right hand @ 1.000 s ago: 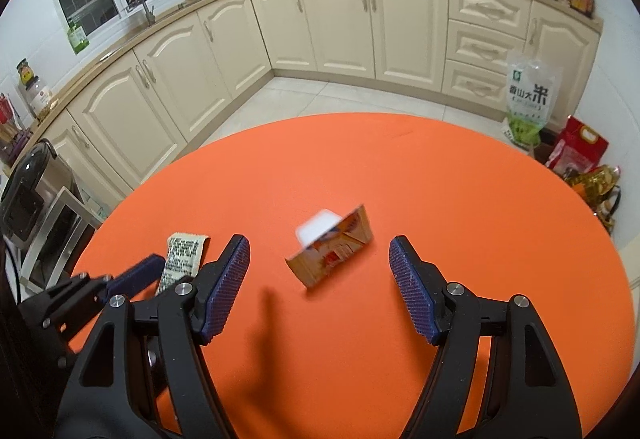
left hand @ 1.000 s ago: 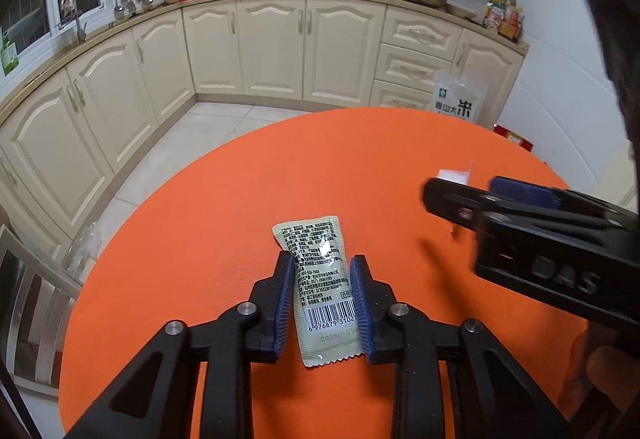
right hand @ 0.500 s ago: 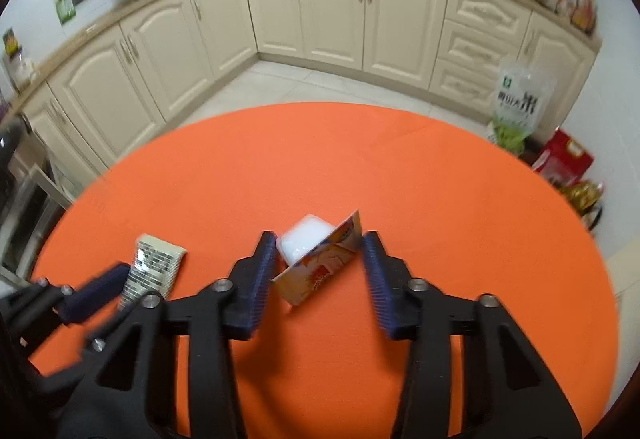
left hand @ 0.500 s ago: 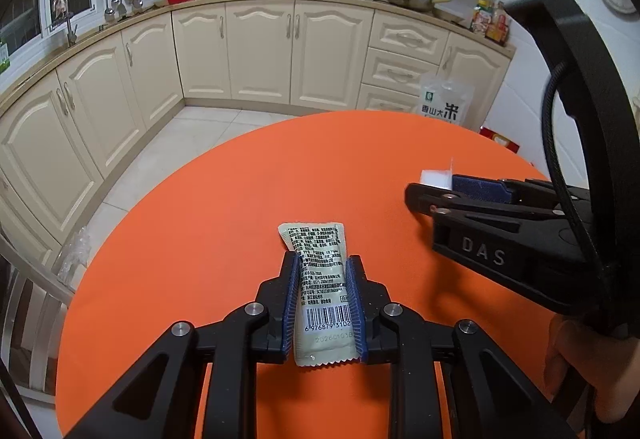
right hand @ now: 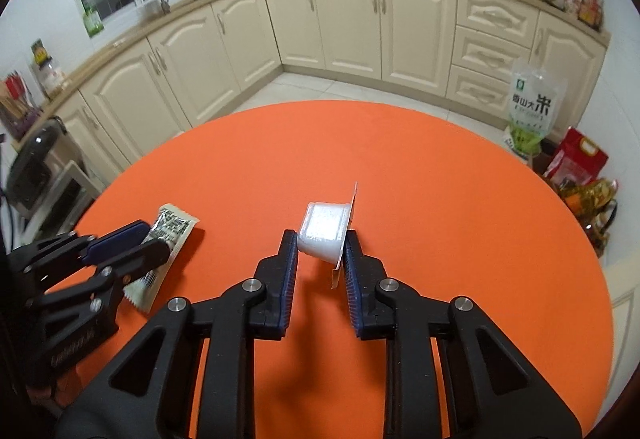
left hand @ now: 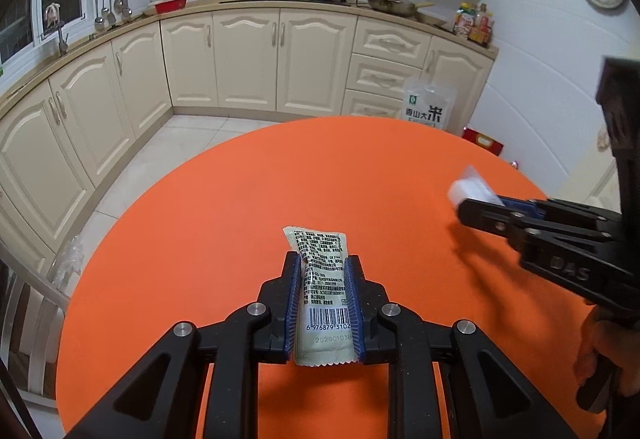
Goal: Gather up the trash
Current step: 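Carry the packet and white cup to the wastebasket and release them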
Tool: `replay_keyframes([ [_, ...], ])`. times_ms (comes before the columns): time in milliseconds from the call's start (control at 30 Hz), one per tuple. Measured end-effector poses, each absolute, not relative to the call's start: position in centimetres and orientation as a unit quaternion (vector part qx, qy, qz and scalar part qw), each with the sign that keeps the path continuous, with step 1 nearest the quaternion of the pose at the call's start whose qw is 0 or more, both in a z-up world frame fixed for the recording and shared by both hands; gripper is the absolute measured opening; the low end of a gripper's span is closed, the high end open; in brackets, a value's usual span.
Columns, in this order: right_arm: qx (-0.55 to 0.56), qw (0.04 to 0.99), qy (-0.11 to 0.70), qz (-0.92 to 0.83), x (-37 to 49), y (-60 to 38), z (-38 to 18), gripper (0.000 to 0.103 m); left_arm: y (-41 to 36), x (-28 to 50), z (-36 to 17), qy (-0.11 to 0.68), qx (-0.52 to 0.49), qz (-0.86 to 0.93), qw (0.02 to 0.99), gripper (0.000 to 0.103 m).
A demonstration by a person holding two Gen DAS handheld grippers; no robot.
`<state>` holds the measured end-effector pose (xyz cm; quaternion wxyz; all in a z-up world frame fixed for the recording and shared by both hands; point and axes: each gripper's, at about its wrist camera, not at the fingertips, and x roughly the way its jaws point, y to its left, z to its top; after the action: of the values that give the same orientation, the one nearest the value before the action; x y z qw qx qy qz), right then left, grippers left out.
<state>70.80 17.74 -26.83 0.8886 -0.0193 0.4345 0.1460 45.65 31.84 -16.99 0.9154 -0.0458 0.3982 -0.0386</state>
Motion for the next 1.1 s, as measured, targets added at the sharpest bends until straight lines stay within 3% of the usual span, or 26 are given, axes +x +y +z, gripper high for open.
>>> replay_keyframes([
  [33,-0.014,0.888,0.435,0.150,70.0,16.9,-26.5,0.021,31.3,45.1,-16.7,0.397,-0.042,-0.040,0.916,0.008],
  [67,-0.011,0.888,0.433,0.152,69.3,16.3,-26.3,0.021,30.8,44.5,-16.4,0.397,-0.042,-0.045,0.916,0.006],
  [300,-0.017,0.888,0.430,0.163,63.8,11.6,-24.0,0.021,27.3,40.8,-15.0,0.387,-0.021,-0.058,0.920,0.008],
  [400,-0.024,0.888,0.429,0.164,61.5,10.0,-23.2,0.021,27.3,39.8,-15.4,0.389,-0.011,-0.044,0.920,0.012],
  [533,-0.029,0.891,0.422,0.166,59.3,8.6,-22.5,0.021,28.1,39.7,-16.2,0.398,0.007,-0.014,0.917,0.044],
  [800,-0.034,0.885,0.428,0.182,59.2,8.1,-22.9,0.021,29.0,42.0,-18.1,0.424,-0.020,-0.007,0.906,0.045],
  [900,-0.034,0.883,0.428,0.192,59.6,8.8,-23.3,0.021,29.1,43.1,-17.6,0.424,-0.017,-0.001,0.905,0.041],
  [967,-0.036,0.881,0.429,0.198,60.0,9.1,-23.5,0.021,28.9,43.6,-17.3,0.426,-0.013,-0.013,0.905,0.027],
  [1100,-0.039,0.879,0.430,0.205,60.4,9.8,-23.9,0.021,28.5,44.5,-17.3,0.422,0.003,-0.019,0.906,0.016],
])
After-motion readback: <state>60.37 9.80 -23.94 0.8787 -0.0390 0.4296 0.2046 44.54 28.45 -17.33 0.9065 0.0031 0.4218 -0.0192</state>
